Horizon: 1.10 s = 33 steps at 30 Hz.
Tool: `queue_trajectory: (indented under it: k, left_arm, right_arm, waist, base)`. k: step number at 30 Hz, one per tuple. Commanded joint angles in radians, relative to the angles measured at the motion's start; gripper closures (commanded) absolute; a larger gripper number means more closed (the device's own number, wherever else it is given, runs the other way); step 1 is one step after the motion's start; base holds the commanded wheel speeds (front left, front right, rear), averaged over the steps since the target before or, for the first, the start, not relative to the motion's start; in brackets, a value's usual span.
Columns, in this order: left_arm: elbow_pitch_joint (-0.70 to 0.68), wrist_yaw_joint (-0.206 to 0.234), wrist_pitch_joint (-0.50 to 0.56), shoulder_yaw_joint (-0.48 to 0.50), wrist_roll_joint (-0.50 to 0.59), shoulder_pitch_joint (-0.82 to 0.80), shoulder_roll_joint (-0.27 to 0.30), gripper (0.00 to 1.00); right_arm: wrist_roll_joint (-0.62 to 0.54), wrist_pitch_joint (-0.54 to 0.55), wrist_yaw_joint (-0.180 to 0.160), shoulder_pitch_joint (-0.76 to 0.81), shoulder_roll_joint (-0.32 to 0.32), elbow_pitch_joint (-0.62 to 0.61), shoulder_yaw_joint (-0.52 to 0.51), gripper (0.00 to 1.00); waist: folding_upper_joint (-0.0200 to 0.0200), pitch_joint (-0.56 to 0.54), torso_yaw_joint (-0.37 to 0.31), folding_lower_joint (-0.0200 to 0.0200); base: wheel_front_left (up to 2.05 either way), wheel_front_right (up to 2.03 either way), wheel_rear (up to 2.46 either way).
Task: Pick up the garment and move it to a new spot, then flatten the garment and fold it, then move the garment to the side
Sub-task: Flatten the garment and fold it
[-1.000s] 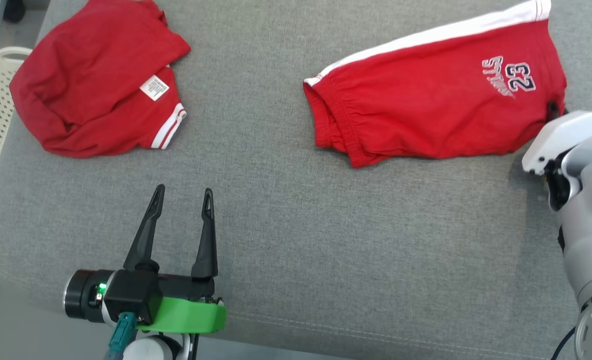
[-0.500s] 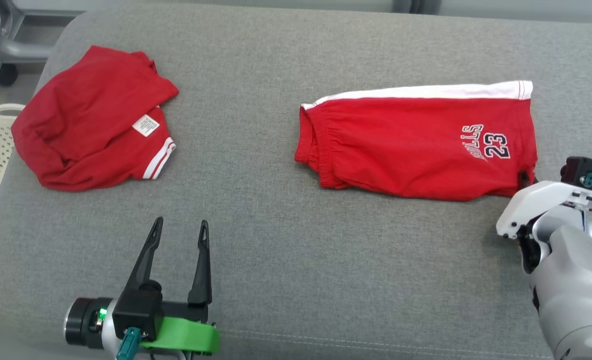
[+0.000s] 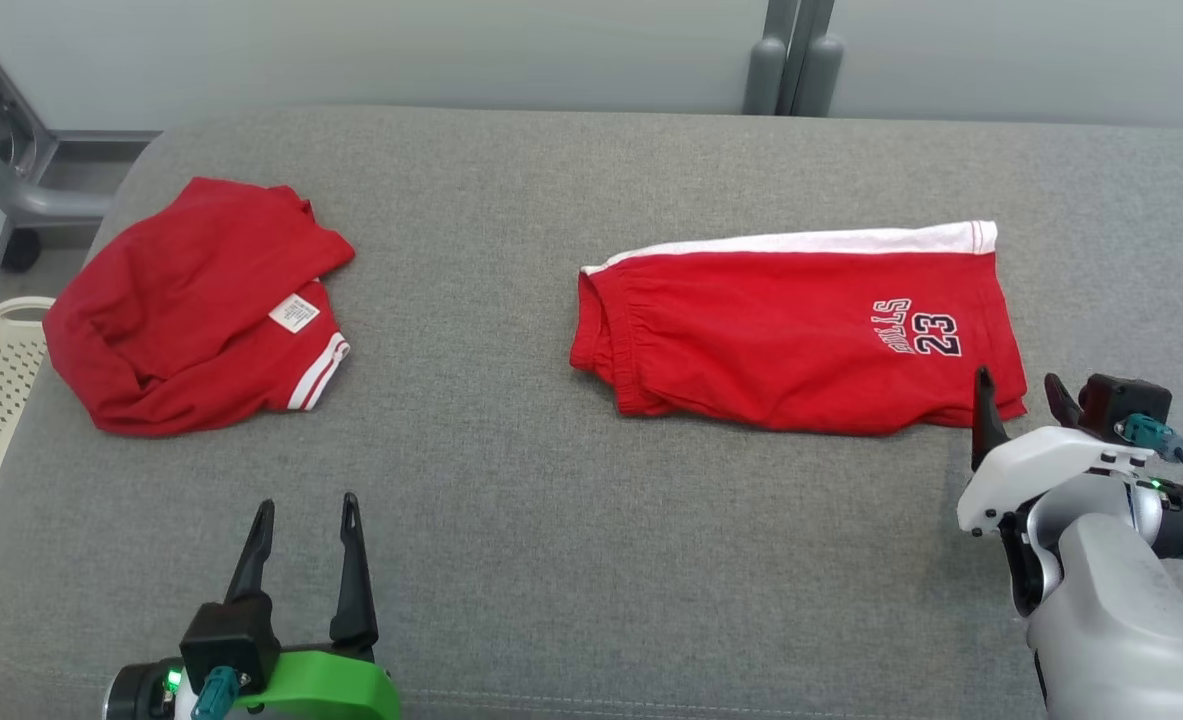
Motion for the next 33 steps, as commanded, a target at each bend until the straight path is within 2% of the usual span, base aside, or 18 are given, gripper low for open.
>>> queue_trajectory:
  k: [1, 8, 11, 15, 22, 33]
  left_arm:
    - [0.019, 0.004, 0.000, 0.007, -0.015, 0.015, 0.001, 0.00]
    - [0.092, -0.047, 0.001, 0.025, -0.067, 0.010, 0.026, 0.00]
    - [0.098, -0.047, 0.000, 0.025, -0.049, 0.016, 0.045, 0.00]
    - [0.100, -0.052, 0.000, 0.024, -0.044, 0.023, 0.060, 0.00]
    - [0.104, -0.070, 0.000, 0.022, -0.040, 0.040, 0.085, 0.00]
    - [0.106, -0.086, 0.000, 0.020, -0.062, 0.071, 0.101, 0.00]
  right_arm:
    - [0.019, -0.008, -0.001, 0.034, 0.008, -0.043, 0.010, 0.00]
    - [0.131, -0.006, -0.001, 0.259, 0.017, -0.359, 0.160, 0.00]
    - [0.200, -0.006, -0.001, 0.339, 0.018, -0.447, 0.225, 0.00]
    - [0.210, 0.006, -0.001, 0.424, 0.017, -0.544, 0.270, 0.00]
    - [0.184, 0.058, -0.001, 0.522, 0.017, -0.636, 0.304, 0.00]
    - [0.188, 0.095, -0.001, 0.583, 0.018, -0.676, 0.320, 0.00]
  waist:
    - [0.0000, -0.047, -0.009, 0.0000]
    - [0.0000, -0.114, -0.034, 0.0000]
    - [0.0000, -0.122, -0.048, 0.0000]
    - [0.0000, -0.131, -0.060, 0.0000]
    - [0.0000, -0.150, -0.072, 0.0000]
    - [0.0000, -0.161, -0.078, 0.0000]
  base:
    - [0.00, 0.00, 0.00]
    - [0.00, 0.00, 0.00]
    - [0.00, 0.00, 0.00]
    - [0.00, 0.00, 0.00]
    - [0.00, 0.00, 0.00]
    - [0.00, 0.00, 0.00]
